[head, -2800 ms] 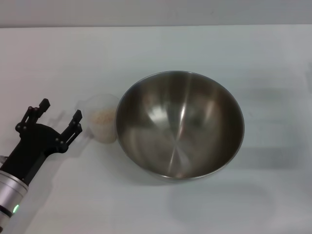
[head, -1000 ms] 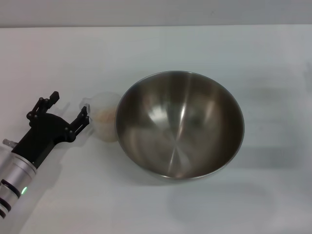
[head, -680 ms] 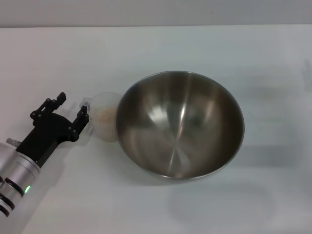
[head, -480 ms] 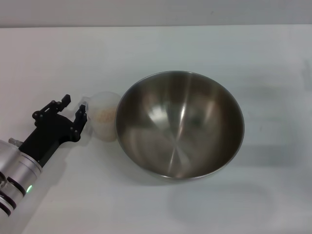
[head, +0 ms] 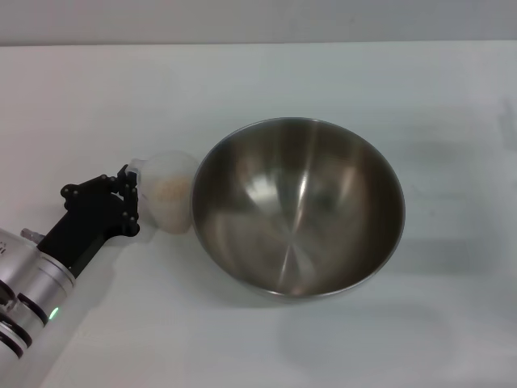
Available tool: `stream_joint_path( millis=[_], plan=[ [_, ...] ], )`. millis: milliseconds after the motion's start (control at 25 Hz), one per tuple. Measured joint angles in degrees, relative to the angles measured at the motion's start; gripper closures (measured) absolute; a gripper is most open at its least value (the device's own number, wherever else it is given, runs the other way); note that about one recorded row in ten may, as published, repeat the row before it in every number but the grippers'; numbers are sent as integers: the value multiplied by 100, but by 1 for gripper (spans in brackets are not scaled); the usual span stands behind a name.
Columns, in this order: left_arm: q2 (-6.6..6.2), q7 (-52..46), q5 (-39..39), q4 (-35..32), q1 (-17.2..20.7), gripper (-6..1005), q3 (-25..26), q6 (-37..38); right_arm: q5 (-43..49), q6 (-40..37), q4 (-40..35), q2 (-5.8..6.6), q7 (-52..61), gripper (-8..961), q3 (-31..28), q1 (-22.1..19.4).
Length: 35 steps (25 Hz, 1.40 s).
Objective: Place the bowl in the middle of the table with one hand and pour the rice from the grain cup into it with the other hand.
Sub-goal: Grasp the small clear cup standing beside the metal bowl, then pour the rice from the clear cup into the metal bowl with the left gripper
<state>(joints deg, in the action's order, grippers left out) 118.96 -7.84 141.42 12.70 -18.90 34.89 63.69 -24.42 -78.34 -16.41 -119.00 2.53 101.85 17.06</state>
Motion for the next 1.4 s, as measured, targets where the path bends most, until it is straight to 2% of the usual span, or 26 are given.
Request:
stream_joint_path(
  millis=[40, 520, 600, 680, 720, 1040, 1080, 1120, 1200, 1240, 1280, 1400],
  plan=[
    [2, 20, 0, 61, 13, 953, 0, 22, 0, 1, 15, 0, 0, 435, 0, 8],
    [2, 116, -27, 66, 57, 977, 40, 505, 7, -23, 39, 0, 2, 435, 7, 8],
    [17, 1100, -42, 189, 65, 976, 81, 845, 8, -27, 40, 0, 2, 435, 13, 8],
    [19, 1336, -42, 237, 68, 975, 85, 888, 8, -30, 40, 0, 2, 435, 19, 12],
    [20, 2236, -43, 459, 93, 974, 132, 1007, 8, -36, 34, 0, 2, 435, 22, 19],
    [22, 4007, -25, 657, -15, 970, 134, 1539, 18, -44, -7, 2, -31, 435, 0, 45],
    [22, 4704, -7, 718, -50, 970, 28, 1671, 18, -44, -7, 2, -31, 435, 0, 45],
    [22, 4704, -7, 718, -50, 969, 28, 1671, 18, -45, -4, 6, -32, 435, 0, 62],
    [22, 5339, -4, 804, -70, 968, -145, 1717, 18, -46, 1, 8, -34, 435, 0, 73],
    [22, 6071, -2, 911, -83, 968, -346, 1742, 18, -48, 15, 13, -38, 435, -1, 91],
    [22, 6071, -2, 911, -83, 967, -346, 1742, 18, -48, 15, 13, -38, 435, -1, 91],
    [22, 7096, 0, 1041, -107, 966, -641, 1748, 18, -50, 17, 25, -42, 435, 0, 112]
  ],
)
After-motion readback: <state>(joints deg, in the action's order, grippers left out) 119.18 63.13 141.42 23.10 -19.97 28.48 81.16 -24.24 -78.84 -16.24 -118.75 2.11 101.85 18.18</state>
